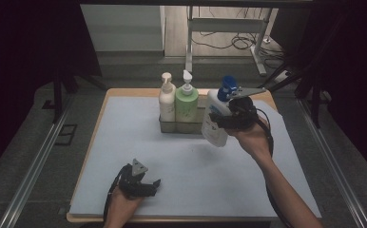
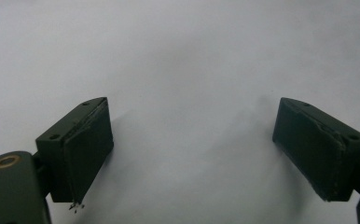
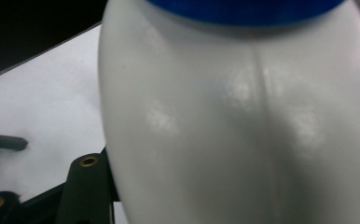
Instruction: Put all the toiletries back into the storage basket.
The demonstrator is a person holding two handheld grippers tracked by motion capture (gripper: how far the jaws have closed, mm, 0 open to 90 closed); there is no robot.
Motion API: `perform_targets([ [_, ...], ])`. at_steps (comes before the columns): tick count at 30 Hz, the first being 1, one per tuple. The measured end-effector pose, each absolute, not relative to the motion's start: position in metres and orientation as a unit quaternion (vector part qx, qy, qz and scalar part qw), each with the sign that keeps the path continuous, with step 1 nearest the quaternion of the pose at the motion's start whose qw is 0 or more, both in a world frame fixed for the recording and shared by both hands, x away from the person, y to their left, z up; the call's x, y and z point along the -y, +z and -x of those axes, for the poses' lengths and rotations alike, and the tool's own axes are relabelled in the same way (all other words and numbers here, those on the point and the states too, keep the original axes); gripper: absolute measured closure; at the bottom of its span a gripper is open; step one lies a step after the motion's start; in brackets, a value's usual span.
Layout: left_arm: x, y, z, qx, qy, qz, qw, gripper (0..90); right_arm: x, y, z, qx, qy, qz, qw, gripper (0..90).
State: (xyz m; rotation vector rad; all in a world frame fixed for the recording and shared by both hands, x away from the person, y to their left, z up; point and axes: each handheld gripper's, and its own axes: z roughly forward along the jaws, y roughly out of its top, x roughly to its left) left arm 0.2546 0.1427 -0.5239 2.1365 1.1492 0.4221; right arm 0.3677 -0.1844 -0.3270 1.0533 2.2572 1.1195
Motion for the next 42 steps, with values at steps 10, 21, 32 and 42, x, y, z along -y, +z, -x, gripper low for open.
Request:
perform_targets([
  [10,-0.143,-0.524,-0.255,-0.440,0.162,-0.818,0.333,11.9,0.190,-0.326,-0.387,-0.800,0.396,-0.396,0.216,40.2],
  [21,-0.143,-0.524,-0.255,-0.440,0.162,-0.818,0.333,11.9,0.195,-0.326,-0.410,-0.790,0.394,-0.414,0.223,40.2],
  [32,-0.143,-0.524,-0.255,-0.440,0.162,-0.818,0.333,11.9,0.190,-0.325,-0.433,-0.787,0.392,-0.418,0.229,40.2],
  [42,-0.143,-0.524,-0.255,-0.440,0.162,-0.818,0.333,11.8,0.189,-0.330,-0.451,-0.777,0.392,-0.432,0.238,40.3],
])
